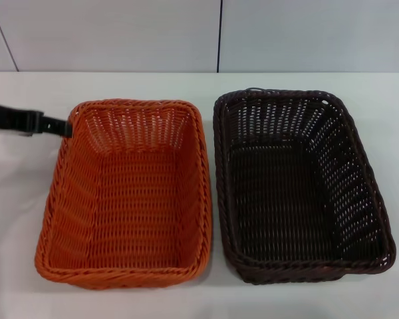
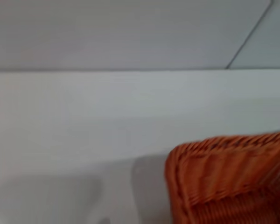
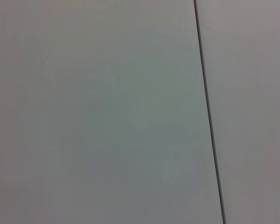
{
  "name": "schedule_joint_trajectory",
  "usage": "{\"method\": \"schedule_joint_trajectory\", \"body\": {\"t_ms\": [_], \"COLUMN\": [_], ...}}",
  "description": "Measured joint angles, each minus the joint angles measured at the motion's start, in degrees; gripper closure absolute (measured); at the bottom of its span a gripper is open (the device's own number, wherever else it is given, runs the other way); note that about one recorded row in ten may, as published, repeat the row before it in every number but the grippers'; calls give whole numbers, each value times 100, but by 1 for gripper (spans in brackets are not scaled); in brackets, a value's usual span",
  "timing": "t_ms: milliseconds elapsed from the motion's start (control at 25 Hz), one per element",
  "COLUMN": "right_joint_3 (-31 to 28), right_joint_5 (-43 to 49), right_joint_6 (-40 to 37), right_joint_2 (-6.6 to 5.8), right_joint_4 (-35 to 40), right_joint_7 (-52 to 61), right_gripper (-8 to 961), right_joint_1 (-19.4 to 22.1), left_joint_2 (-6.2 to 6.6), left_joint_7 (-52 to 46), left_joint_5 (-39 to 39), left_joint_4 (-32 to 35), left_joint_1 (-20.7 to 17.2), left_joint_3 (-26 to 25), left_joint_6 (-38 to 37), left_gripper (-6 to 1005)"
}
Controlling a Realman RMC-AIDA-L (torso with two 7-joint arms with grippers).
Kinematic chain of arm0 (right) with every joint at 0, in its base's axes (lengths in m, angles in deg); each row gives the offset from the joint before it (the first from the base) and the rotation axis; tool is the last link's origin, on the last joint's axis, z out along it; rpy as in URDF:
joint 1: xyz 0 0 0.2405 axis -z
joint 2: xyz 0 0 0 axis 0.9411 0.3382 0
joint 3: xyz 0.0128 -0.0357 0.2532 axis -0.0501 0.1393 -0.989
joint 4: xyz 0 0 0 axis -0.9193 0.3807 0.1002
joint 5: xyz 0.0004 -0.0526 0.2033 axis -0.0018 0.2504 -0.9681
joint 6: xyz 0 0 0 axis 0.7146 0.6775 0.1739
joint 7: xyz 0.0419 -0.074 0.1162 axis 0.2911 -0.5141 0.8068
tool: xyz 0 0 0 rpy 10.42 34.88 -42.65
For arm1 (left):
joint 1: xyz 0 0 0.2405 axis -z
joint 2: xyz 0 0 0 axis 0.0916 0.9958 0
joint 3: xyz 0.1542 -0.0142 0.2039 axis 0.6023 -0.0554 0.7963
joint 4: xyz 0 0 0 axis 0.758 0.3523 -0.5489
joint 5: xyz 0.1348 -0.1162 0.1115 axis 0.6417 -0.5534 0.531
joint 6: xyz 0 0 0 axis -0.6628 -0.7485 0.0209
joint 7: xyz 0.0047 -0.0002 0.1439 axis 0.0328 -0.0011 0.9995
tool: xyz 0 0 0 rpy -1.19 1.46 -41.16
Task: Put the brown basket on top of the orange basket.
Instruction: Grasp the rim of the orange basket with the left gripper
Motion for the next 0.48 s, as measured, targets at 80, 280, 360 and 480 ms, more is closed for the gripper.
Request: {"method": "schedule_joint_trajectory", "body": {"t_ms": [80,280,360,480], "right_joint_3": [1,0,0,0], "right_joint_5": [0,0,0,0], "right_joint_6": [-2,-2,-2,-2], "right_joint_2": [-4,-10,-10,-10], "right_joint_4": [23,83,83,86], "right_joint_7": [0,0,0,0], "right_gripper": [376,376,376,376], "right_joint_1": [-25,-72,-82,-94], "left_joint_2": [-23,-43,-48,-58], "left_joint_7": [-3,-35,-40,-43], "left_joint_5": [21,22,3,-14], "left_joint_4": [-46,-225,-372,-558], "left_joint_1": [-67,-166,-176,-179], "left_joint_3": [-5,56,72,119], "left_joint_6": [20,15,17,28], "left_gripper": [169,173,181,200]}}
